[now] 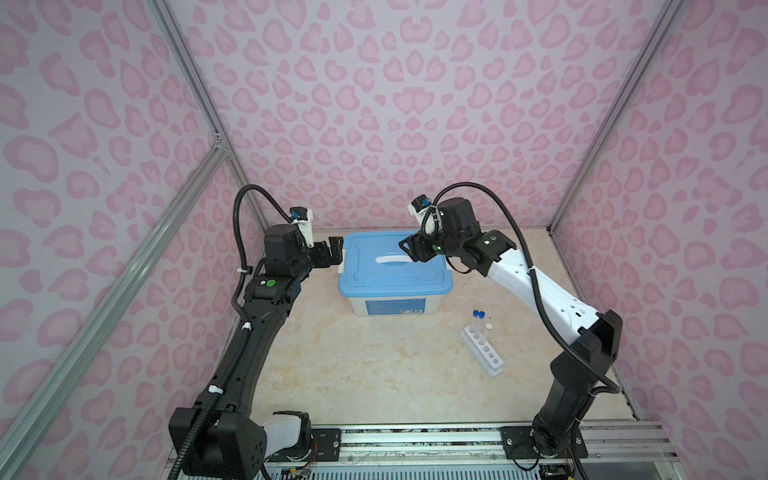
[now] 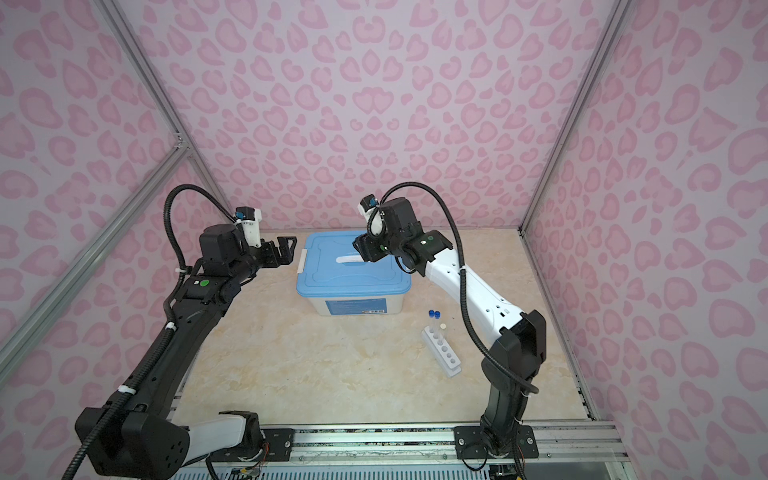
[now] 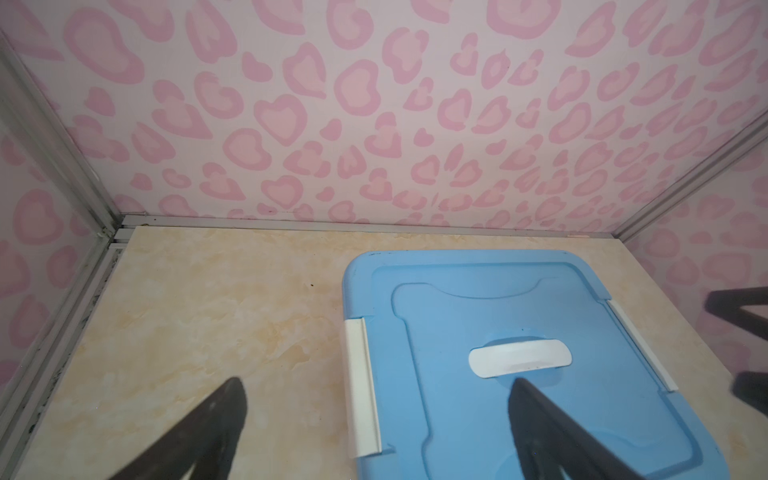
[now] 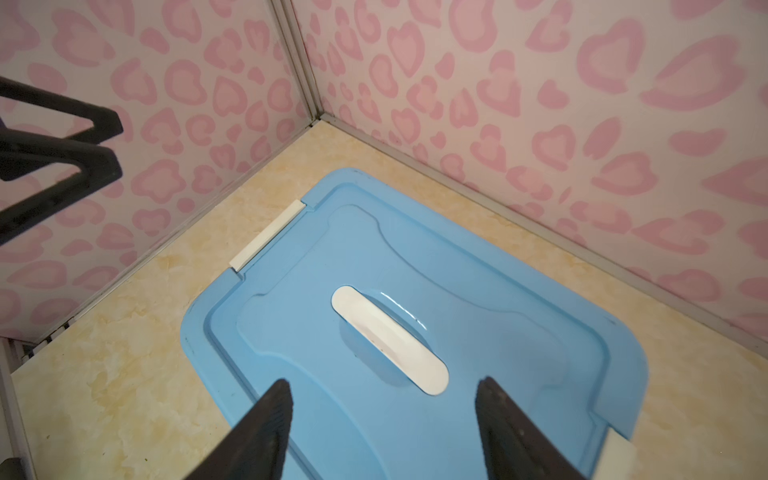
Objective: Organize the chemistry lab equipment
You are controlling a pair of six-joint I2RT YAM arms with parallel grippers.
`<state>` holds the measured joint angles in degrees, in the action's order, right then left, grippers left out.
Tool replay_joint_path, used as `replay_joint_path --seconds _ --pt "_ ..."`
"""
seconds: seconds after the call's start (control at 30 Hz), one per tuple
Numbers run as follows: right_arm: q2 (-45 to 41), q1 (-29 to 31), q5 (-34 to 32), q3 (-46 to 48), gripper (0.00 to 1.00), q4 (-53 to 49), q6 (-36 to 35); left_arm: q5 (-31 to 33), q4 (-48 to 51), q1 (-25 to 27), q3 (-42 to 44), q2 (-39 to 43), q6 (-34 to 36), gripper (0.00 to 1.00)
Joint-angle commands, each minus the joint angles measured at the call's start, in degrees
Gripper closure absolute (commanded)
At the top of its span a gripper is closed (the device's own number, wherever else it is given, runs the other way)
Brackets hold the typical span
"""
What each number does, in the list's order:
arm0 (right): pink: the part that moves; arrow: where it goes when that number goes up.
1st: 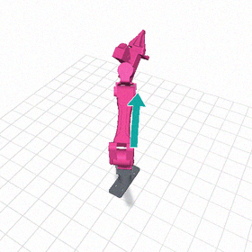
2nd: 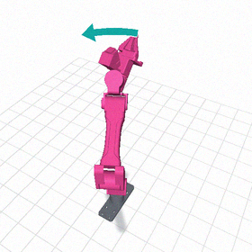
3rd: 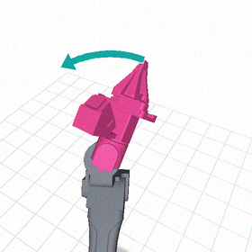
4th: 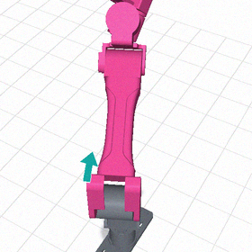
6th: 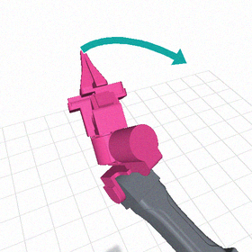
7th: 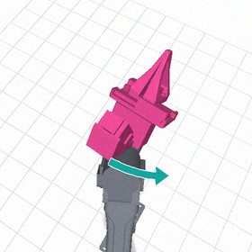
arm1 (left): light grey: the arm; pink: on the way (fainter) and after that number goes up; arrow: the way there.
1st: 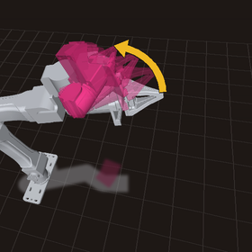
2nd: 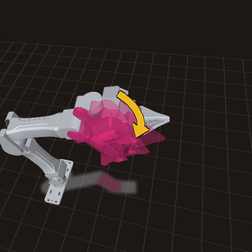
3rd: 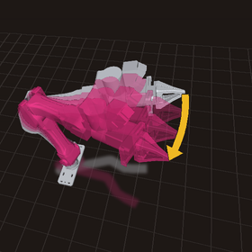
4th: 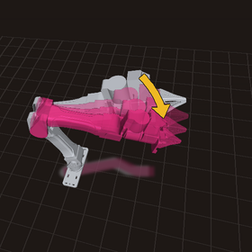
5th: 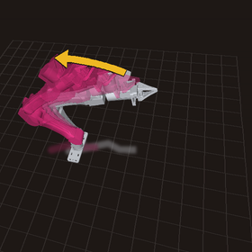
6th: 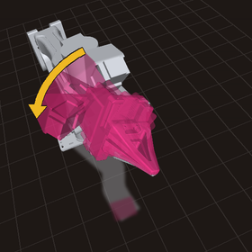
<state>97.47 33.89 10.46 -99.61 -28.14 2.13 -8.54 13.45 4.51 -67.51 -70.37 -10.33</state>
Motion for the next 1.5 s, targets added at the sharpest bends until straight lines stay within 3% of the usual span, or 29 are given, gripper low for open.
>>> replay_joint_path --seconds 0.0,0.1,0.2,0.37,0.53,0.77,1.0,1.1,1.27,1.37,1.4,1.47 --pt "-8.51 -2.8 -10.62 12.15 0.23 9.93 -1.49 3.96 -8.58 -1.25 4.19 3.85 -1.21 0.02" --pt "-18.26 -9.94 -10.69 27.31 0.18 19.05 1.97 6.35 -10.37 -3.05 7.61 5.91 -2.68 0.02" --pt "-26.4 -15.54 -14.36 38.88 0.03 25.57 2.57 10.06 -14.02 -4.47 12.16 7.88 -4.15 0.02" --pt "-38.88 -20.44 -26.44 58.94 0.02 42.54 -2.77 21.56 -23.53 -5.29 23.46 13.44 -7.24 0.02" --pt "-42.64 -28.6 -32.13 70.76 0.02 50.89 2.74 30.91 -32.52 -5.31 34.68 16.75 -7.04 0.02" --pt "-36.23 -31.88 -30.08 81.05 0.02 61.32 7.15 36.22 -42.57 -5.22 46.23 13.71 -5.08 0.02" --pt "-26.43 -31.54 -27.31 85.64 0.02 76.09 4.06 35.11 -52.82 -3.45 50.73 5.73 -2.39 0.02" --pt "-21.11 -31.01 -26.51 86.31 0.02 84.01 2.29 34.48 -57.6 -2.32 50.99 0.59 -0.78 0.02" --pt "-15.53 -30.07 -27.08 85.03 0.02 88.21 -0.52 34.34 -65.22 -0.88 49.23 -6.66 4.61 0.02" --pt "-8.29 -29.98 -26.62 86.78 0.02 99.51 -1.36 32.07 -70.98 -0.4 49.46 -11.78 6.52 0.02" --pt "-6.21 -29.89 -26.91 87.31 0.02 103.01 -1.84 31.53 -68.06 -0.63 48.76 -11.16 6.02 0.02" --pt "-8.65 -29.54 -27.12 86.41 0.02 96.97 -1.31 30.79 -69.14 -0.91 49.42 -11.05 5.93 0.02"
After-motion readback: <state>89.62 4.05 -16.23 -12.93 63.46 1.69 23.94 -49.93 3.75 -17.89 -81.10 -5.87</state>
